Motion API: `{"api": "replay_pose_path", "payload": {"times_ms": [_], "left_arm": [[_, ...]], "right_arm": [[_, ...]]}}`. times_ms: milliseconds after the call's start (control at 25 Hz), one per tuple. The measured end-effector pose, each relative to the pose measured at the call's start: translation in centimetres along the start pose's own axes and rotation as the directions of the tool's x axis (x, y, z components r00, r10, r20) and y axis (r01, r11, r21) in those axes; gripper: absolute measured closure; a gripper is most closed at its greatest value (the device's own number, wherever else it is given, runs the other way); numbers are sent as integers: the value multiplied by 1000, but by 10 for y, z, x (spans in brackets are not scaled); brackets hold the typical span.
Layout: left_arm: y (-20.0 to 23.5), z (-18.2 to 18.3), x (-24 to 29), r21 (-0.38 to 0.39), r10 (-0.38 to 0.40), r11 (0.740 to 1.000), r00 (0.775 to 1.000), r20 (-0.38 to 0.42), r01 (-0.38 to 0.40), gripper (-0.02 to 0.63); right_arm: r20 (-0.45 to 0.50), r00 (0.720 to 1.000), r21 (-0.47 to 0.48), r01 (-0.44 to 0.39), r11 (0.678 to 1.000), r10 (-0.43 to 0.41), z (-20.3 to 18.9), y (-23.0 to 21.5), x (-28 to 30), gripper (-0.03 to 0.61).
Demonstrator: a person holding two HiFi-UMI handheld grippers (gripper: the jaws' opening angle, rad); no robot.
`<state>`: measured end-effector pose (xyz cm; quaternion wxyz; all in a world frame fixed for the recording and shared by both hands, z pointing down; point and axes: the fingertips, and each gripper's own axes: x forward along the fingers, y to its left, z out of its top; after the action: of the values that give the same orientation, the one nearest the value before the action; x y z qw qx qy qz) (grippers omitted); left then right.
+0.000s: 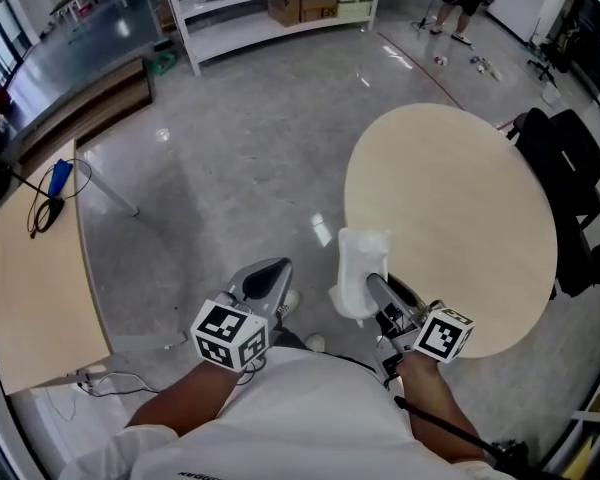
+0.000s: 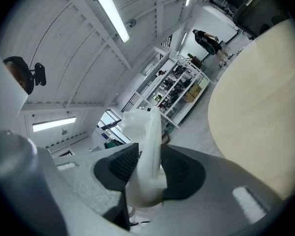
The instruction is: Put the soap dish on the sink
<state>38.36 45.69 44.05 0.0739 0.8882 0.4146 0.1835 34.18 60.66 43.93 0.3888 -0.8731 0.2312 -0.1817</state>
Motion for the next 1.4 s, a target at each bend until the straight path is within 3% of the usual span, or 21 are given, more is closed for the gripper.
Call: {"api": "replay_pose_path", "payload": {"times_ms": [480, 960, 1400], "left_arm": [[8, -10, -52, -46, 159, 987, 986, 47, -157, 604], [35, -7, -119, -108, 351, 934, 929, 116, -339, 604], [45, -17, -183, -125, 450, 892, 880, 154, -435, 604]], "right_arm": [[-122, 987, -6, -104, 995, 102, -28, 20, 17, 434], [-262, 932, -29, -267, 963, 250, -50, 73, 64, 436], [-355, 878, -30, -353, 935, 320, -95, 112, 83, 436]]}}
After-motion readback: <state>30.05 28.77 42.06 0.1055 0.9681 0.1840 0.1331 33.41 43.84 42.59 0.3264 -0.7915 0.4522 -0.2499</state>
